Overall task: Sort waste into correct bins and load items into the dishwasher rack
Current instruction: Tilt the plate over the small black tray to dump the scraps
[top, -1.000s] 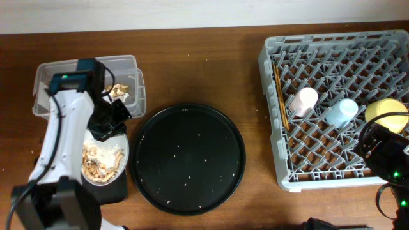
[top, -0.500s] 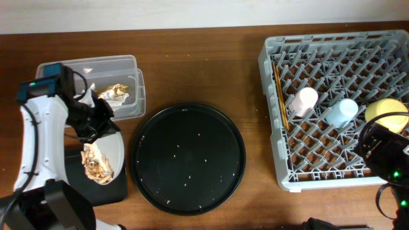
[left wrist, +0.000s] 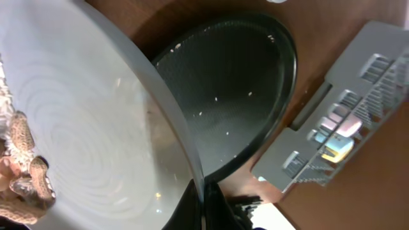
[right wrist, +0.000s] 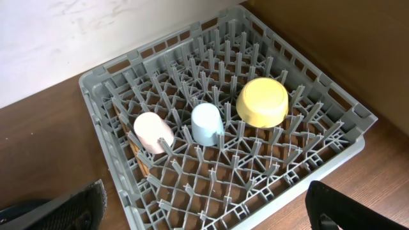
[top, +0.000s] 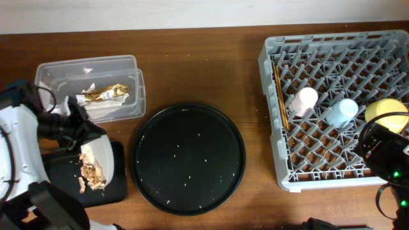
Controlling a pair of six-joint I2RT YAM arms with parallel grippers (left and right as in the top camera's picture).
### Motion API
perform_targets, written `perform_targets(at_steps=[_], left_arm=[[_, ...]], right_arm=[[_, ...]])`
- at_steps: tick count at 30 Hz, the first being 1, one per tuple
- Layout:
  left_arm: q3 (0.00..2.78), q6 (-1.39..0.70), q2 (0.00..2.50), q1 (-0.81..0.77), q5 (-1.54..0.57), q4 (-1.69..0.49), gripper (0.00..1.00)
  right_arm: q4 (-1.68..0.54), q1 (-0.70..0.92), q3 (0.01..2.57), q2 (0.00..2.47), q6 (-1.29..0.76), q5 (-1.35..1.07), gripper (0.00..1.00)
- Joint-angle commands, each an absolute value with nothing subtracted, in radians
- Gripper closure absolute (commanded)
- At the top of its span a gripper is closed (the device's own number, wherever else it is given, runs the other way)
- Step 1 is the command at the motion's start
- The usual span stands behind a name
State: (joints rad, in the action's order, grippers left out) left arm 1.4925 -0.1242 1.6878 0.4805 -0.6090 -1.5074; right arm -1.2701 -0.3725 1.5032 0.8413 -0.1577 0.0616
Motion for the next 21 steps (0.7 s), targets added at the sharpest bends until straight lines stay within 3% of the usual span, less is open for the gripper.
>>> perform_targets(at_steps=[1, 21], left_arm=[[1.506, -0.007, 1.674, 0.547, -0.724, -1.526, 0.99], [1.369, 0.153, 1.674, 0.859, -0.966, -1.565, 0.99]], right_arm=[[-1.267, -0.378, 1.515, 0.838, -0.161, 0.06, 0.02], [-1.267, -0.378, 1.515, 0.838, -0.161, 0.06, 0.02]])
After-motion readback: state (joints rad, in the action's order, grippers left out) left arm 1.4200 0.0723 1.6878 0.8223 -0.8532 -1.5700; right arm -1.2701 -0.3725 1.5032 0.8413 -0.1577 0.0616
